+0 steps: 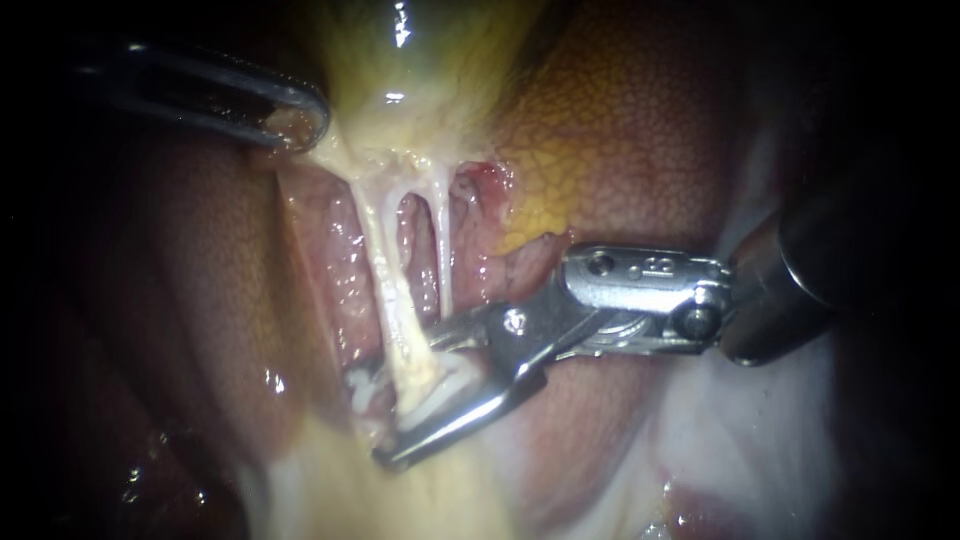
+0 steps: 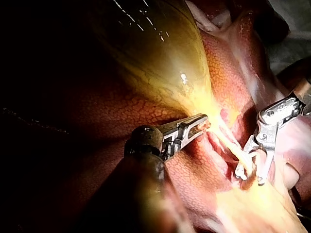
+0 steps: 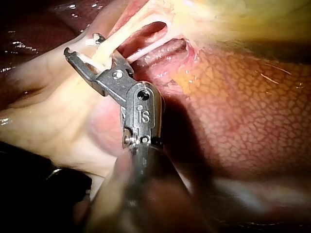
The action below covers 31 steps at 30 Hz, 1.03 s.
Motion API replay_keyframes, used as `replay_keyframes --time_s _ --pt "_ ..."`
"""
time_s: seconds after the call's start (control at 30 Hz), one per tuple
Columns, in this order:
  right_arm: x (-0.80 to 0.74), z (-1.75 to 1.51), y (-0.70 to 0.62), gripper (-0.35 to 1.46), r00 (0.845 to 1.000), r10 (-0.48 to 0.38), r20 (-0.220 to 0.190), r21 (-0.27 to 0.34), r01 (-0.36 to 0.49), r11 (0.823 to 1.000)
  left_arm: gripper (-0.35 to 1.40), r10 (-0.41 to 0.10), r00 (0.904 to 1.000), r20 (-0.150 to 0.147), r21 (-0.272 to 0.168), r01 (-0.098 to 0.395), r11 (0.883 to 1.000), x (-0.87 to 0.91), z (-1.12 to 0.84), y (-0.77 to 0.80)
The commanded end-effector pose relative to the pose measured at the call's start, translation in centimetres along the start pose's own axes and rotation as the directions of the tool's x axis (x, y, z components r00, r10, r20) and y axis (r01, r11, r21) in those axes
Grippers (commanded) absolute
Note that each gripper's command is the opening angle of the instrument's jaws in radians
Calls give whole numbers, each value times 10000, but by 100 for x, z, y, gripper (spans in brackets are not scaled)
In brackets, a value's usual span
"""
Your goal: Clipping first clip left tube
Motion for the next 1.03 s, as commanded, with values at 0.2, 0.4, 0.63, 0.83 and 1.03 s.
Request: replay_keyframes --time_s 0.2,0.4,0.63,0.83,1.03 --pt "0 1 0 0 10000 -4 -2 0 4 10000 -35 2 10000 0 1 -2 10000 0 0 0" --pt "0 0 -1 -25 9994 350 -9 2 -350 9994 -35 3 10000 0 1 -3 10000 0 0 0" --pt "0 -3 -2 -35 9908 1354 -30 8 -1354 9908 -35 3 10000 0 2 -3 10000 0 0 0" --pt "-1 -4 -1 -35 9908 1353 1 -3 -1353 9908 -35 3 10000 0 2 -3 10000 0 0 0" --pt "-1 -4 -1 -35 9900 1410 2 -1 -1410 9900 -35 3 10000 -1 4 -3 10000 0 0 0"
